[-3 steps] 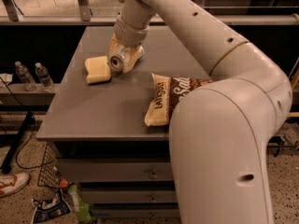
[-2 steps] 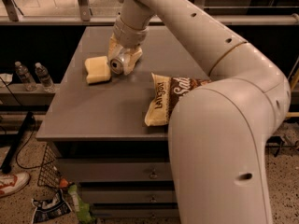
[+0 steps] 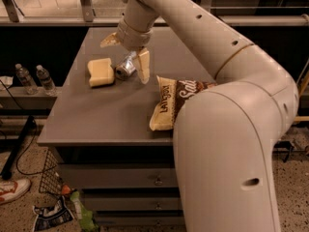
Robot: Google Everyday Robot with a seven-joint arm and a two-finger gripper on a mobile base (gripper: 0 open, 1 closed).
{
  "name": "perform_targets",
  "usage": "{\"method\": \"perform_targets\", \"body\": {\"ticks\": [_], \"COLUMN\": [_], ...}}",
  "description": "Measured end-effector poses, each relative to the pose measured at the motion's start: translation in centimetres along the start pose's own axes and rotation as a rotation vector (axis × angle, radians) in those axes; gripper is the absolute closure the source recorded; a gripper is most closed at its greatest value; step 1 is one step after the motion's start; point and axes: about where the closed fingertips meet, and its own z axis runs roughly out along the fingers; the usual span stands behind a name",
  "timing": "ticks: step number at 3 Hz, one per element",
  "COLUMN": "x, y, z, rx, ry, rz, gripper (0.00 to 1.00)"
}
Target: Move redbull can near sponge
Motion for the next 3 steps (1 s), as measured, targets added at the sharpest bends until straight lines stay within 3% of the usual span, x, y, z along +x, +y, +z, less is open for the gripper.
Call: {"method": "perform_targets", "body": {"ticks": [1,3], "x": [1.6,6.3], "y": [0.4,3.3], "z": [-2.3,-9.8], "rx": [0.054,0.142], "ry": [0.026,0.167], "rz": [0.050,0.217], "gripper": [0.00,0.00]}}
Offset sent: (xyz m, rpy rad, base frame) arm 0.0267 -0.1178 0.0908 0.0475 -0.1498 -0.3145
